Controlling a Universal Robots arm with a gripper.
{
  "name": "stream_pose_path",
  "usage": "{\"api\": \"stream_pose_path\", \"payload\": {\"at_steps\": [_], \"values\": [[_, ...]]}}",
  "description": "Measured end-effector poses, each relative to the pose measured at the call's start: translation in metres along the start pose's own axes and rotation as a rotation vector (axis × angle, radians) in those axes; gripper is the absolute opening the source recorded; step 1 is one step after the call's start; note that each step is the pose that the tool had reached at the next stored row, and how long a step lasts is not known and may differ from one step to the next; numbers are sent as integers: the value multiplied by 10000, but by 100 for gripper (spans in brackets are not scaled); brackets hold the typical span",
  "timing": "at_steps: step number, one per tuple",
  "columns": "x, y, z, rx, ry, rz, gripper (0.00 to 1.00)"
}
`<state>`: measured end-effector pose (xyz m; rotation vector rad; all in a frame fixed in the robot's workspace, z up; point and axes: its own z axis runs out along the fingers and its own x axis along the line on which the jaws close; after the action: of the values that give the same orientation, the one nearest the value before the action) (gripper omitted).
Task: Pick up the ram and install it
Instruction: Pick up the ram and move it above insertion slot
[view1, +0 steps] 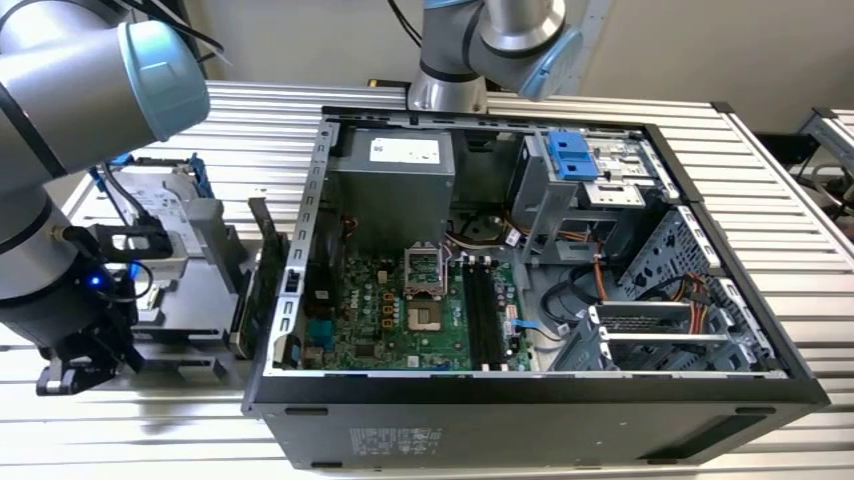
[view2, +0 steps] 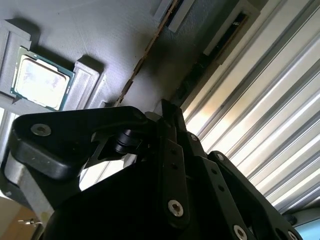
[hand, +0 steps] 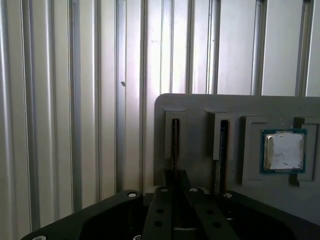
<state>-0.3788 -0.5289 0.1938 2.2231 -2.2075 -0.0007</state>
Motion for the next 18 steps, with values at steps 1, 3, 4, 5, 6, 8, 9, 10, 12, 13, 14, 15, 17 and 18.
{"api": "stream_pose_path", "payload": {"at_steps": [1, 3, 4, 5, 6, 8, 9, 10, 12, 13, 14, 15, 17, 18], "values": [[0, 0, -10, 0, 0, 1, 0], [0, 0, -30, 0, 0, 1, 0], [0, 1, -40, -1, 0, 2, 0], [0, 1, -50, 0, -1, 3, 0], [0, 1, -63, -1, -1, 3, 0], [0, 1, -91, 0, -1, 4, 0], [0, 1, -107, 0, -1, 5, 0], [0, 1, -121, -1, -1, 5, 0], [1, 2, -142, -1, -1, 5, 0], [1, 1, -150, 0, -1, 5, 0], [1, 1, -159, 0, -1, 4, 0], [1, 2, -167, 0, -1, 5, 0], [1, 2, -180, 0, -1, 4, 0], [1, 2, -185, 1, -2, 4, 0]]}}
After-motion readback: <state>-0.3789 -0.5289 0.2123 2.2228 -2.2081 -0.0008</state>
